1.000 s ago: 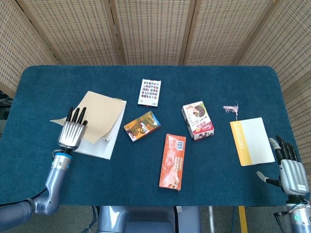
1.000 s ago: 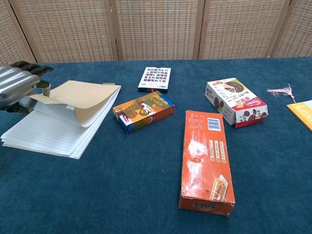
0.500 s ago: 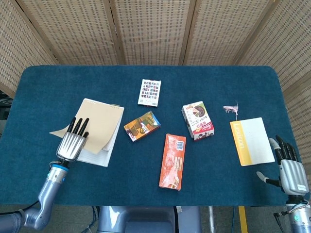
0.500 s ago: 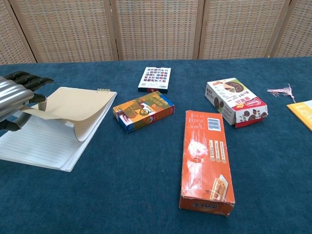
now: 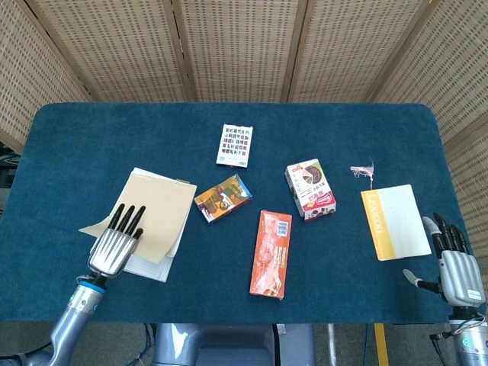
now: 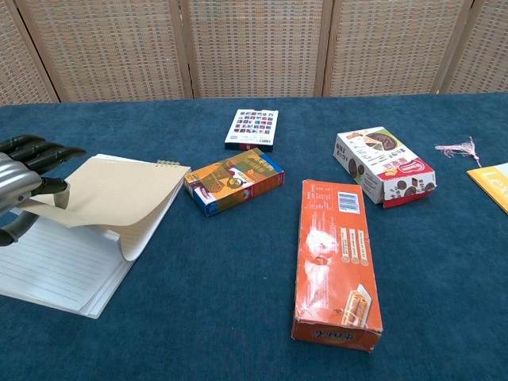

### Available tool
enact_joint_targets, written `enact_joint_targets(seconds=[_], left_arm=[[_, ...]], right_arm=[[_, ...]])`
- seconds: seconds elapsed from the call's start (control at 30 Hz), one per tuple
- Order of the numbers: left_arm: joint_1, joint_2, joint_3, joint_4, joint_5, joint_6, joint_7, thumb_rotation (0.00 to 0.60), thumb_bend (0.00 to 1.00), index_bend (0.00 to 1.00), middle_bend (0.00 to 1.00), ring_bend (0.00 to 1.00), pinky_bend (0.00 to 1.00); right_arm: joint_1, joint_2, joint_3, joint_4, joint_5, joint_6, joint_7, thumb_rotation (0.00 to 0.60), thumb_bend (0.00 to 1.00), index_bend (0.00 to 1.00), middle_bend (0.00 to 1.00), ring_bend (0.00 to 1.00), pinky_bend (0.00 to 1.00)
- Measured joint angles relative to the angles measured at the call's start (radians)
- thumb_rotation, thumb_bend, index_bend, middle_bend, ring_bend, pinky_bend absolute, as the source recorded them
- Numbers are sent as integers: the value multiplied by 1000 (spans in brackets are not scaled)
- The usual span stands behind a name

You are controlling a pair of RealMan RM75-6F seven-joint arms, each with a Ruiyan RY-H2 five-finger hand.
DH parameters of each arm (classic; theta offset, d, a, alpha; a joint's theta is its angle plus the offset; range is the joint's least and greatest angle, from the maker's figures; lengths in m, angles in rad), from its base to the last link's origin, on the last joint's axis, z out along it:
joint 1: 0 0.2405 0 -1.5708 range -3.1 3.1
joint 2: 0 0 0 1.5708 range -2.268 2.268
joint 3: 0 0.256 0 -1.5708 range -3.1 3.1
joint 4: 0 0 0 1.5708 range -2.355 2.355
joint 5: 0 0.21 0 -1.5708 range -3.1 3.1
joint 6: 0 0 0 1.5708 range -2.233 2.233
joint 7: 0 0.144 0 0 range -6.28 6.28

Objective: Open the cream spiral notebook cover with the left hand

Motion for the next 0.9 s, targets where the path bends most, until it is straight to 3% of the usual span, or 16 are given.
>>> enact_joint_targets(seconds=[0.9], left_arm=[[177,118,191,-193,210,83,74,600,714,796,0,0,0]], right_arm=[[-1,1,-2,-5,-1,-1,1,600,28,0,0,0,0]])
